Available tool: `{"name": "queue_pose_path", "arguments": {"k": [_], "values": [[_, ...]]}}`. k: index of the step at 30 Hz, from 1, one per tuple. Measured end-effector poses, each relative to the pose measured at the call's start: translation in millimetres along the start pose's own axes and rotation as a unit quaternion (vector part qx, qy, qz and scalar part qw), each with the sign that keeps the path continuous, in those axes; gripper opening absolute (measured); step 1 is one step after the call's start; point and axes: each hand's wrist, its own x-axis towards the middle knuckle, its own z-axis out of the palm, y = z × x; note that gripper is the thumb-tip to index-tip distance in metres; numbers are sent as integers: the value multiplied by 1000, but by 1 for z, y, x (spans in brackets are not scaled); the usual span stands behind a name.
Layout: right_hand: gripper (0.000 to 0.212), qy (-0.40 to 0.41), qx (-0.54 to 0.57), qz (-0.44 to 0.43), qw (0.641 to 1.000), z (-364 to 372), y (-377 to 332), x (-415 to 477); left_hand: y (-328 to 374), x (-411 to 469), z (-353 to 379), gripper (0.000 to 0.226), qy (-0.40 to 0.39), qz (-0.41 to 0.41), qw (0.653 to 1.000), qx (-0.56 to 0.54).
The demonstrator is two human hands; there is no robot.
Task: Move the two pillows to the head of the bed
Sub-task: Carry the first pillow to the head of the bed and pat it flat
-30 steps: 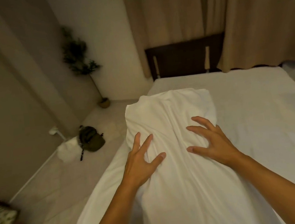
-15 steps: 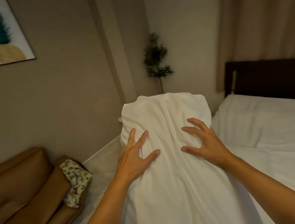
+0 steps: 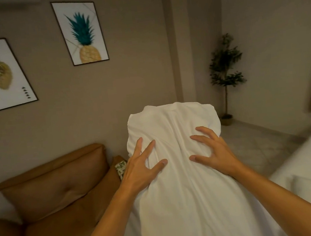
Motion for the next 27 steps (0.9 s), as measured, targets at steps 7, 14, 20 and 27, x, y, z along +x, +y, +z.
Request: {"name": "queue_pose_path", "arguments": {"k": [7,14,20,27], "values": [[73,-4,33,-15,999,52,31,98,-50,85,-21,82,13,-9,1000,25],[69,-11,35,-36,999,95,62,202,-104,175,-33,80,31,-10,999,13],[68,13,15,-34,999,133,90,279,-161,267,-32,81,22,13,1000,11],[67,71,-33,4,997,155,117,356,-207,394,-28,84,-2,76,997,-7]]}}
